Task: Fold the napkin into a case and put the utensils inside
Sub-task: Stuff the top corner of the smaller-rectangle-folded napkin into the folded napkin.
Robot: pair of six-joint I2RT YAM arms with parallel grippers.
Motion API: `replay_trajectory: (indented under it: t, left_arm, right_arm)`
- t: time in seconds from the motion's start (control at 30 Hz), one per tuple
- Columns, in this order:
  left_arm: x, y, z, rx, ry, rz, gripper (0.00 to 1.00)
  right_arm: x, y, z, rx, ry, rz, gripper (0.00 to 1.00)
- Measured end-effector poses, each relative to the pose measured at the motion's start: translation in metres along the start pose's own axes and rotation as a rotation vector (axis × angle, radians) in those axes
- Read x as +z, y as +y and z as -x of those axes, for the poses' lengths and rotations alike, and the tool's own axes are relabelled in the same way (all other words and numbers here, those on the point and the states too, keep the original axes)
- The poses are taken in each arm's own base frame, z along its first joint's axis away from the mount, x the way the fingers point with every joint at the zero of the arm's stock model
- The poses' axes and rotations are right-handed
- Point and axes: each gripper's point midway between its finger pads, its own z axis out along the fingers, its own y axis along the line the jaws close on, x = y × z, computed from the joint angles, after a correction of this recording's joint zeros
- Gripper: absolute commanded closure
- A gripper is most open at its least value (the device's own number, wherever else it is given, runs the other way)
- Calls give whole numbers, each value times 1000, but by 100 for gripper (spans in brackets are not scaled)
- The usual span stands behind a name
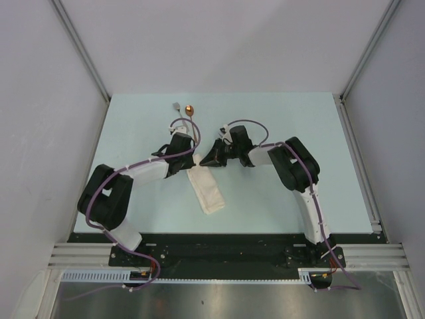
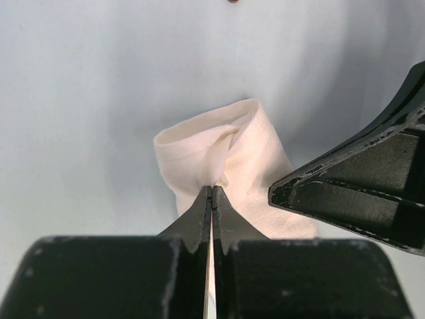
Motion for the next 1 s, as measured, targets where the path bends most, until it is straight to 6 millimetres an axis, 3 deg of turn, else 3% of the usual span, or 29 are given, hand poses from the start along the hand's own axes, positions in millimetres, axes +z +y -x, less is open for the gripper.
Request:
replay_trajectory:
  t: [0.17, 0.57, 0.93, 1.0]
  left_arm:
    - [-3, -3, 2, -7, -3, -14, 100]
    - [-5, -8, 3, -15, -2, -40, 100]
    - [-4, 2, -1, -31, -1, -12, 100]
    - [-3, 5, -4, -42, -3, 2, 95]
  right_arm:
    - [3, 1, -1, -4, 7, -2, 95]
    - [33, 11, 5, -37, 33, 18, 98]
    - [47, 14, -3, 23, 46, 46, 100]
    - [51, 12, -5, 44, 48, 57, 100]
